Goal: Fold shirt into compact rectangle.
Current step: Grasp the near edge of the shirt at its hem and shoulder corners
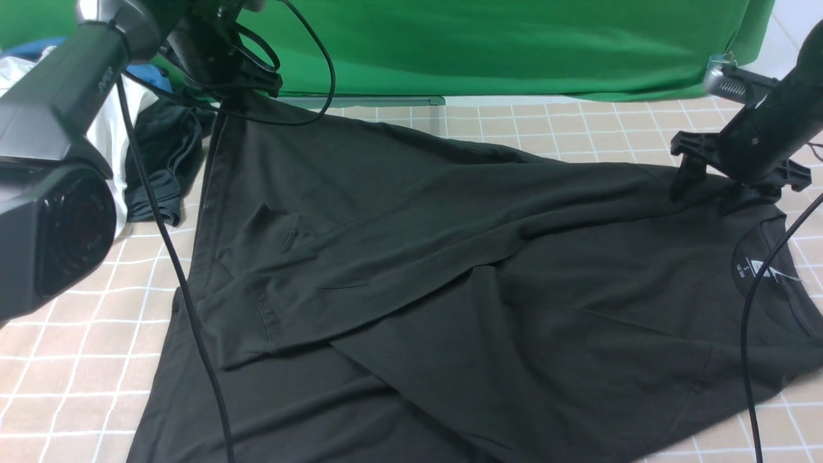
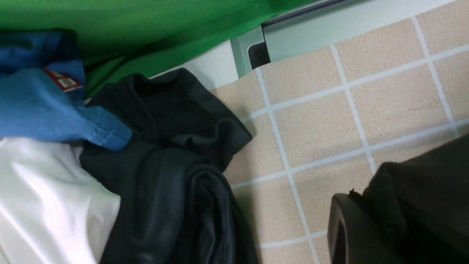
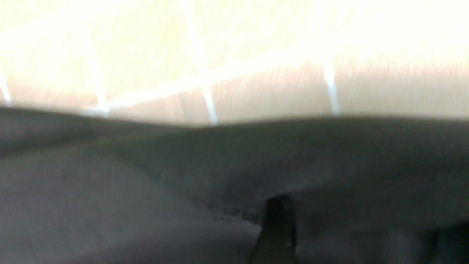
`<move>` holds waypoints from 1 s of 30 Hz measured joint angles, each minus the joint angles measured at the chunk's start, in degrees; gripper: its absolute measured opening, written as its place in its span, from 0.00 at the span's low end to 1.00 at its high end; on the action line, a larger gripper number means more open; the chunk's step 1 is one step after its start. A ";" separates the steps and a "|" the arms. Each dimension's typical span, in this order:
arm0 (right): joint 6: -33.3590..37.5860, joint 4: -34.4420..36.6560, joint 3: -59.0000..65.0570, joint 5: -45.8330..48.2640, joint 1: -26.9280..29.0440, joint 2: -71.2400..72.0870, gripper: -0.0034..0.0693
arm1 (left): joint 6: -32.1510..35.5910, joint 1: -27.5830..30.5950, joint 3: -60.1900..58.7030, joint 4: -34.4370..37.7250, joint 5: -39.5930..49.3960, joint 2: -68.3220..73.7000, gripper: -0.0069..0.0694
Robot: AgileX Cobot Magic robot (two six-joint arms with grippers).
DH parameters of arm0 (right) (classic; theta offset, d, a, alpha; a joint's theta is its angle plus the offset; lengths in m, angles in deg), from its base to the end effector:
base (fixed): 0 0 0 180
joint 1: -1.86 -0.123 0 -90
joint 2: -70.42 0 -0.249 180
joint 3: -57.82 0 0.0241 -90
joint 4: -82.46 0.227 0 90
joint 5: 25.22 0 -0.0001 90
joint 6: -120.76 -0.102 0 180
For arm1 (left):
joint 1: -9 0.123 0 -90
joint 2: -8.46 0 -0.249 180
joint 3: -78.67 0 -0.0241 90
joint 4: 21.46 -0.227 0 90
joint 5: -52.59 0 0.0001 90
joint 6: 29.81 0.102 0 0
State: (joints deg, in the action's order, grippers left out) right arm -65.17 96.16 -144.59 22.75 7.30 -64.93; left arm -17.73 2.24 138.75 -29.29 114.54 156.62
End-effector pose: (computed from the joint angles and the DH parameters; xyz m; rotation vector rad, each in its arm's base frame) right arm 0.4295 -0.0229 0.1373 0.4581 2.7590 0.2888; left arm 0.4865 -0.0453 0.1985 0.4698 2.5756 0.2130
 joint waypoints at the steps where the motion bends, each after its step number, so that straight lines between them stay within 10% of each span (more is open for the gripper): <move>1: 0.00 0.35 0.00 -0.71 0.07 -0.15 0.84 | 0.00 0.00 0.00 0.15 0.00 0.00 0.13; 9: 0.04 4.38 0.00 -8.89 0.66 -1.08 0.74 | 0.00 0.00 0.00 0.54 0.00 0.00 0.13; 17: 5.42 4.78 -0.40 -12.53 0.72 -2.29 0.14 | -0.13 0.00 0.00 0.70 0.00 0.00 0.13; 30: 7.06 4.85 -1.06 -13.25 4.17 -1.00 0.12 | -10.52 0.00 0.00 -3.32 -0.95 0.51 0.13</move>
State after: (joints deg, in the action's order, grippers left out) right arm -58.11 101.01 -145.65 9.50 11.47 -65.92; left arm -28.25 2.24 138.75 -32.61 113.59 157.13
